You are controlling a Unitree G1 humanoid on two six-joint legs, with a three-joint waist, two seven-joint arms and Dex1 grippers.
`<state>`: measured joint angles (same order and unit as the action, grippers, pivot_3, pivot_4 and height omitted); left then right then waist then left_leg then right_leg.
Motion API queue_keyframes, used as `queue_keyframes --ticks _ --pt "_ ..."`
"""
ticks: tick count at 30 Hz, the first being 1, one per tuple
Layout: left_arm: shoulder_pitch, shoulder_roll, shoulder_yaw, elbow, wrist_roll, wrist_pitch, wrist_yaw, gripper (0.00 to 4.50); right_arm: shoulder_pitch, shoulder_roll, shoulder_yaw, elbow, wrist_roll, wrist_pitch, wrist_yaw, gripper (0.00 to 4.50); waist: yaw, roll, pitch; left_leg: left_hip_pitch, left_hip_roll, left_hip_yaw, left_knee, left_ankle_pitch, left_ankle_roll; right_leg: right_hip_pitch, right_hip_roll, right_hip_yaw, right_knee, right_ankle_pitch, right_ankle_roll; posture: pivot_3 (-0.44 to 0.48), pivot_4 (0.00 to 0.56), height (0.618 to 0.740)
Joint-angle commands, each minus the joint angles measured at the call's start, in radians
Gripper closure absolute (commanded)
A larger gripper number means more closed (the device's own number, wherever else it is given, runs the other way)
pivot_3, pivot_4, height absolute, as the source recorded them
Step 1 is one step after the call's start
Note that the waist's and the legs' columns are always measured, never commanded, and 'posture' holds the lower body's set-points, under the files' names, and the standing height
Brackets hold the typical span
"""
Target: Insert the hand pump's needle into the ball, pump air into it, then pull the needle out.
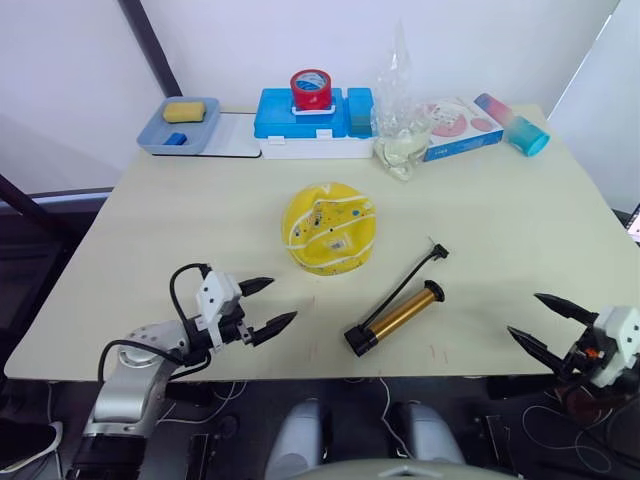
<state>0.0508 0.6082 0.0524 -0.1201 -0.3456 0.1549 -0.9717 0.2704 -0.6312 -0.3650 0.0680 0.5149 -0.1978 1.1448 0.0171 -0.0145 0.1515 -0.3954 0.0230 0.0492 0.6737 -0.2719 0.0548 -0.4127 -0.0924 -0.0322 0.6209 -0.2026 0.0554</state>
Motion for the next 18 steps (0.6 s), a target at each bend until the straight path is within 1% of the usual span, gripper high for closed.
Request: queue_keyframes --ticks 1,5,10,13,18 --pt "-0.015 0.004 -0.053 -0.08 0.021 0.047 0.02 0.02 0.031 -0.029 -0.041 -0.104 0.063 0.001 0.051 0.0 -0.001 0.0 0.0 0.0 0.0 0.0 0.0 0.0 0.0 0.0 0.0 0.0 0.0 0.0 0.0 0.0 0.15 0.737" --pt "-0.063 0.002 -0.107 -0.118 0.031 0.117 0.038 0.02 0.056 -0.047 -0.068 -0.169 0.12 0.023 0.083 0.0 0.0 0.0 0.0 0.0 0.0 0.0 0.0 0.0 0.0 0.0 0.001 0.0 0.0 0.0 0.0 0.0 0.15 0.737" --pt "-0.15 -0.004 -0.191 -0.09 0.076 0.139 0.026 0.02 0.077 -0.062 -0.107 -0.207 0.18 0.049 0.129 0.0 0.0 -0.001 0.0 0.0 0.0 0.0 0.0 0.0 0.0 0.0 0.002 0.0 0.0 0.0 0.0 0.0 0.15 0.737" --pt "-0.219 -0.051 -0.259 -0.065 0.092 0.18 0.039 0.02 0.096 -0.07 -0.14 -0.21 0.205 0.063 0.153 0.0 0.004 0.0 0.0 0.0 0.0 -0.001 0.0 0.0 0.0 0.0 0.002 0.0 0.0 0.0 0.0 0.0 0.15 0.737" --pt "-0.292 -0.128 -0.333 -0.024 0.129 0.213 0.069 0.02 0.109 -0.069 -0.157 -0.218 0.207 0.077 0.164 0.0 0.002 -0.001 0.0 0.0 -0.001 -0.001 0.001 0.0 0.0 0.001 0.003 0.001 0.0 0.0 0.0 0.0 0.15 0.737"
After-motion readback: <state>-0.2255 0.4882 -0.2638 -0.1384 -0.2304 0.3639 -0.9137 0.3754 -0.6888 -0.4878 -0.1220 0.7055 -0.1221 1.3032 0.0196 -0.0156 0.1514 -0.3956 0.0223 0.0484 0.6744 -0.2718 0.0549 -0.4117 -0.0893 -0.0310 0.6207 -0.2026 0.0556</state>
